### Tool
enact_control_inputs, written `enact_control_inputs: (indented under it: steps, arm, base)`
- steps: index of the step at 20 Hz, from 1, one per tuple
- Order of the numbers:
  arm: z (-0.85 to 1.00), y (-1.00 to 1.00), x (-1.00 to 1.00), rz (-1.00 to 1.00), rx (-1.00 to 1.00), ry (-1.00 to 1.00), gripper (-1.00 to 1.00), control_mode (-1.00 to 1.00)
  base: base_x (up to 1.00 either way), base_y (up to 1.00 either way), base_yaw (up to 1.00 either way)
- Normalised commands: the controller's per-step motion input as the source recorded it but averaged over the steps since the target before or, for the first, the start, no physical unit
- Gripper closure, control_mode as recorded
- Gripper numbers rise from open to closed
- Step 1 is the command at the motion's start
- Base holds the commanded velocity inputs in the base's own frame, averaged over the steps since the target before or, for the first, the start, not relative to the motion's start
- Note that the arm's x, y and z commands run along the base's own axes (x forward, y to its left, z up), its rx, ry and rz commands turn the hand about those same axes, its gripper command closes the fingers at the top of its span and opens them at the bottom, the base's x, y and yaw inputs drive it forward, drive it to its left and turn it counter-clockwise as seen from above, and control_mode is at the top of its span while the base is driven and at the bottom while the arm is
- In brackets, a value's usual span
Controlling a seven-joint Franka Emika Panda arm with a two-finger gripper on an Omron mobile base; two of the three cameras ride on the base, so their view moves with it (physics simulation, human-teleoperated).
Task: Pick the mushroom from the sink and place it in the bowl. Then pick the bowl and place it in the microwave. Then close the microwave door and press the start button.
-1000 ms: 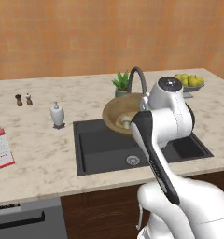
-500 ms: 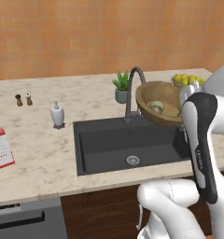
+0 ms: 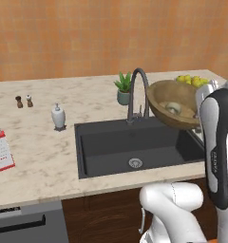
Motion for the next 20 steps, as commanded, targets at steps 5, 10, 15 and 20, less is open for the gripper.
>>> enact_control_inputs:
  steps: [5, 10, 15, 20]
  arm:
    - [0.05, 0.13, -0.31, -0.01, -0.03, -0.06, 1.00, -1.00]
    - [0.06, 0.01, -0.21, 0.00, 0.00, -0.05, 1.00, 1.00]
    - [0.00, 0.00, 0.00, 0.00, 0.00, 0.00, 1.00, 1.00]
    - [0.00, 0.00, 0.00, 0.00, 0.00, 0.00, 1.00, 1.00]
  base:
    - [0.00, 0.00, 0.00]
    - [-0.27, -0.12, -0.03]
    - [-0.45, -0.52, -0.46]
    - [0.00, -0.02, -0.95]
